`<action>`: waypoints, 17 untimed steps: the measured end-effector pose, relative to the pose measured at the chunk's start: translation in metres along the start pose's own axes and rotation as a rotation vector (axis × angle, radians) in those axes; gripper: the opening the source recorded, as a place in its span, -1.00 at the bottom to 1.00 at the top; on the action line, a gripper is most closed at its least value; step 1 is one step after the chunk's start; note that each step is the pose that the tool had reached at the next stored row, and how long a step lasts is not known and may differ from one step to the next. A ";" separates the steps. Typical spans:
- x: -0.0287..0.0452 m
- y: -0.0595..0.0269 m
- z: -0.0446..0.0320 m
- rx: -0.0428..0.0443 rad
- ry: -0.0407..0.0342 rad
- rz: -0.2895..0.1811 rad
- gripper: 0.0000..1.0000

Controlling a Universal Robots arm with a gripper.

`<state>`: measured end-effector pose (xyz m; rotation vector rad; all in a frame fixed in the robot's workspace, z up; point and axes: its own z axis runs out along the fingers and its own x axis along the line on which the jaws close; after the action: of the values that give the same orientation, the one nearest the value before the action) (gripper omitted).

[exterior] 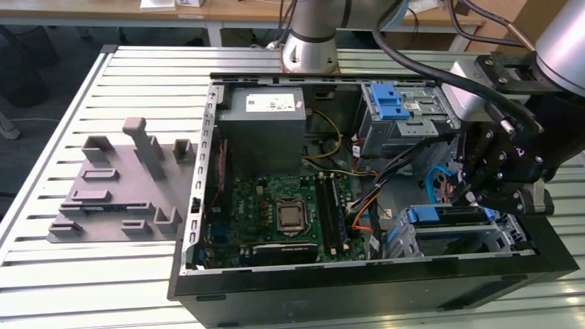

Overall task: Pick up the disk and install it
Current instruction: 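Insert the first disk wire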

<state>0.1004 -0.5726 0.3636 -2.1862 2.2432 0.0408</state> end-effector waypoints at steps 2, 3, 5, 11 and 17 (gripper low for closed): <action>-0.0006 -0.0043 0.0002 0.0000 0.0000 0.000 -0.79; -0.0009 -0.0068 0.0003 0.0001 0.0000 0.000 -0.79; -0.0016 -0.0116 0.0005 0.0000 0.0001 0.000 -0.79; -0.0060 -0.0195 0.0012 -0.0008 0.0002 0.000 -0.79; -0.0131 -0.0262 0.0025 -0.0015 0.0001 0.000 -0.79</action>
<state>0.1268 -0.5602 0.3611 -2.1869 2.2441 0.0424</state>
